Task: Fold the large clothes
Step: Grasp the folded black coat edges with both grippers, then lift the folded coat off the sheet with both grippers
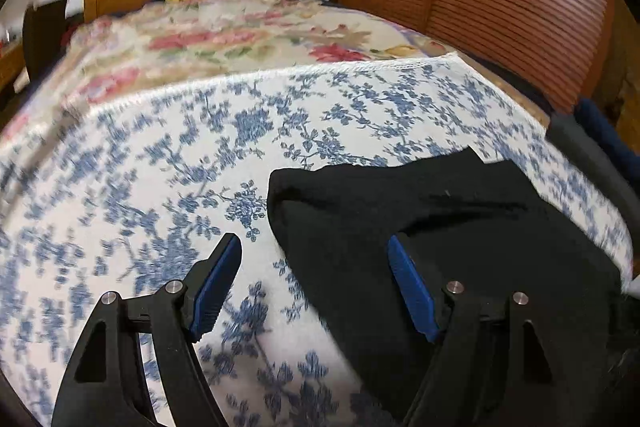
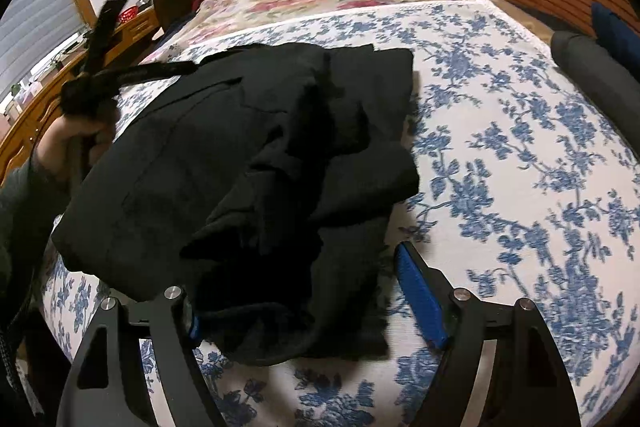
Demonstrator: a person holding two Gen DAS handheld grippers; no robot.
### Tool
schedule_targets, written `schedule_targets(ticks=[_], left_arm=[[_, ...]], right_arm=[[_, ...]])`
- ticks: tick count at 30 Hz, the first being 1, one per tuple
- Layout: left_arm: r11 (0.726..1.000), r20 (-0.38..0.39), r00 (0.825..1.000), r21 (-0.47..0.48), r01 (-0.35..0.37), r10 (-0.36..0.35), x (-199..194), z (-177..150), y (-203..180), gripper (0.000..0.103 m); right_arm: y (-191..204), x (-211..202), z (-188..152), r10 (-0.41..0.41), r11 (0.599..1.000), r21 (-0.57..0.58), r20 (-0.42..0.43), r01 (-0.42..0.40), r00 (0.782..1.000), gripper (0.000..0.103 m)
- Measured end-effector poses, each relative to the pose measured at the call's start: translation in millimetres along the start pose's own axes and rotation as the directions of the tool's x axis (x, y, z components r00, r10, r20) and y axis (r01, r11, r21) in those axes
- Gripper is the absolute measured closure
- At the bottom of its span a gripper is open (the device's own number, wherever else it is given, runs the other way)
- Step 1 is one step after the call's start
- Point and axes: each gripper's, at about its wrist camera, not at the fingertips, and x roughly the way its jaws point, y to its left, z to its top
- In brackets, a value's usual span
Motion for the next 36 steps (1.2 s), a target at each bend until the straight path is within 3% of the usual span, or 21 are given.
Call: schedule_targets(ticks=[9, 12, 16, 19, 20, 25, 28, 36], left_arm=[[0.997, -0.081, 0.996, -0.063, 0.04, -0.045, 31.9, -2.0, 5.9, 0.026], [0.995, -0.11, 0.992, -0.084, 0.047, -0.056, 37.1, -2.0, 7.8, 0.026], [0.994, -0.127, 0.988, -0.082, 0.078, -0.088, 38.1, -0.9, 2.6, 0.046], [0.995, -0.132, 0.988, -0.067, 0.071, -0.079, 37.1, -0.6, -1.7, 0.051], [0.995, -0.135, 0.987, -0.068, 0.078, -0.086, 36.9, -0.5, -1.7, 0.057], [0.997, -0.146, 0.986, -0.041, 0.072, -0.077, 32.5, 0.3, -12.1, 0.078], [0.999, -0.145, 0.989, 0.0, 0.034, -0.034, 22.9, -1.0, -21.0, 0.083], [0.996, -0.128, 0.992, 0.089, 0.005, 0.006, -8.4, -24.4, -45.8, 0.084]], right_arm=[[-3.1, 9.4, -5.0, 0.001, 1.0, -0.004, 0.006, -0.001, 1.0, 0.025], [0.6, 10.0, -4.8, 0.037, 0.999, -0.008, 0.003, -0.037, 0.999, 0.039], [5.2, 12.0, -4.5, 0.036, 0.999, -0.03, 0.006, -0.035, 0.999, 0.048], [2.5, 12.9, -5.3, 0.047, 0.999, -0.019, 0.012, -0.047, 0.999, 0.051], [2.1, 12.7, -5.5, 0.053, 0.998, -0.017, 0.016, -0.053, 0.998, 0.053], [6.6, 1.3, -2.4, 0.05, 0.996, -0.078, 0.04, -0.046, 0.998, 0.079], [-4.0, -6.8, 4.5, 0.05, 0.995, -0.092, 0.057, -0.044, 0.997, 0.083], [-55.7, -15.8, 24.5, -0.018, 0.998, -0.063, 0.054, 0.022, 0.998, 0.085]])
